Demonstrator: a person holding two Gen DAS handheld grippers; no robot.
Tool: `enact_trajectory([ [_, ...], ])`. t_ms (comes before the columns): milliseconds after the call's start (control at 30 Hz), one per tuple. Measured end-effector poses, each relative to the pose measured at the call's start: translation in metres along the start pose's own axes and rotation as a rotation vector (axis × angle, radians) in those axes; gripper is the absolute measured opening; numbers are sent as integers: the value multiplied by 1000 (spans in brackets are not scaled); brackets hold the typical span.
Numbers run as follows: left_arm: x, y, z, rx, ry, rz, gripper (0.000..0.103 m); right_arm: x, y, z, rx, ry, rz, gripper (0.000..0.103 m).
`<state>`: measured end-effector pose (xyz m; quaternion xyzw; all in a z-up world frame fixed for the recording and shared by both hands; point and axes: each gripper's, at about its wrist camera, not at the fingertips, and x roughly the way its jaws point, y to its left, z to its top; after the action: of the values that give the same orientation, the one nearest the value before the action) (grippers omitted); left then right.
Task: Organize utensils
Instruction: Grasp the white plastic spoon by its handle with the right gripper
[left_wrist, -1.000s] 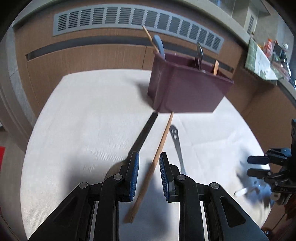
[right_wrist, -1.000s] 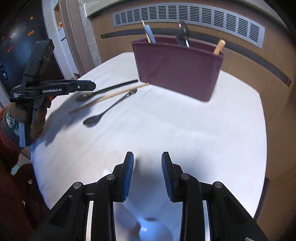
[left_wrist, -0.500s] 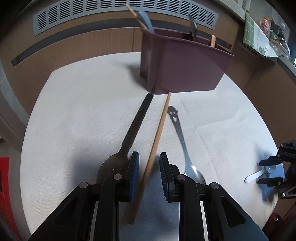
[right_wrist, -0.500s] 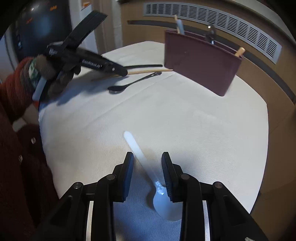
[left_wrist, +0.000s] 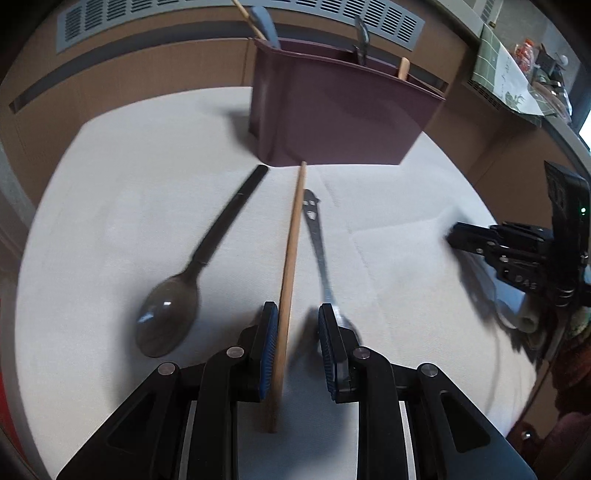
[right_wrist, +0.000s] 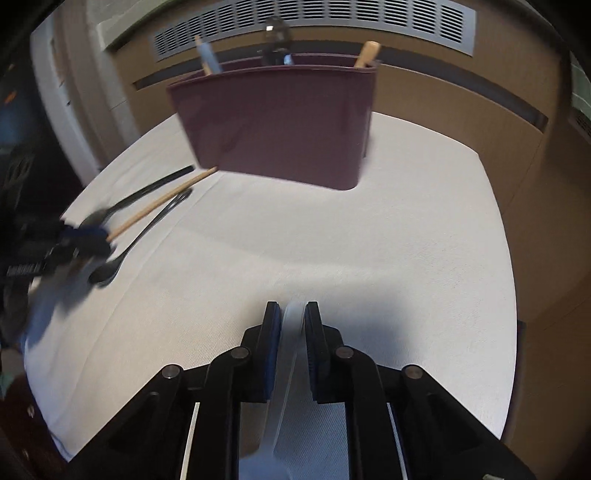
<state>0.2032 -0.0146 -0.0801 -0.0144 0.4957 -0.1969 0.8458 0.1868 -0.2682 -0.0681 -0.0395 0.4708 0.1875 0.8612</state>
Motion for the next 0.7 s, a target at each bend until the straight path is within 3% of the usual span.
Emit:
enact_trajectory([
  [133, 6, -12, 6, 6, 5, -8, 24, 1, 4, -1, -19, -14, -20, 11],
  [300, 13, -22, 15, 36, -2, 37, 24, -9, 6, -9, 13, -26, -10, 12],
  [533, 22, -22, 27, 66, -29, 115, 24, -42, -6, -31, 89, -114, -12, 15],
  [700, 23, -18, 28, 57, -37, 124, 24, -55, -13, -44, 127, -133, -25, 18],
])
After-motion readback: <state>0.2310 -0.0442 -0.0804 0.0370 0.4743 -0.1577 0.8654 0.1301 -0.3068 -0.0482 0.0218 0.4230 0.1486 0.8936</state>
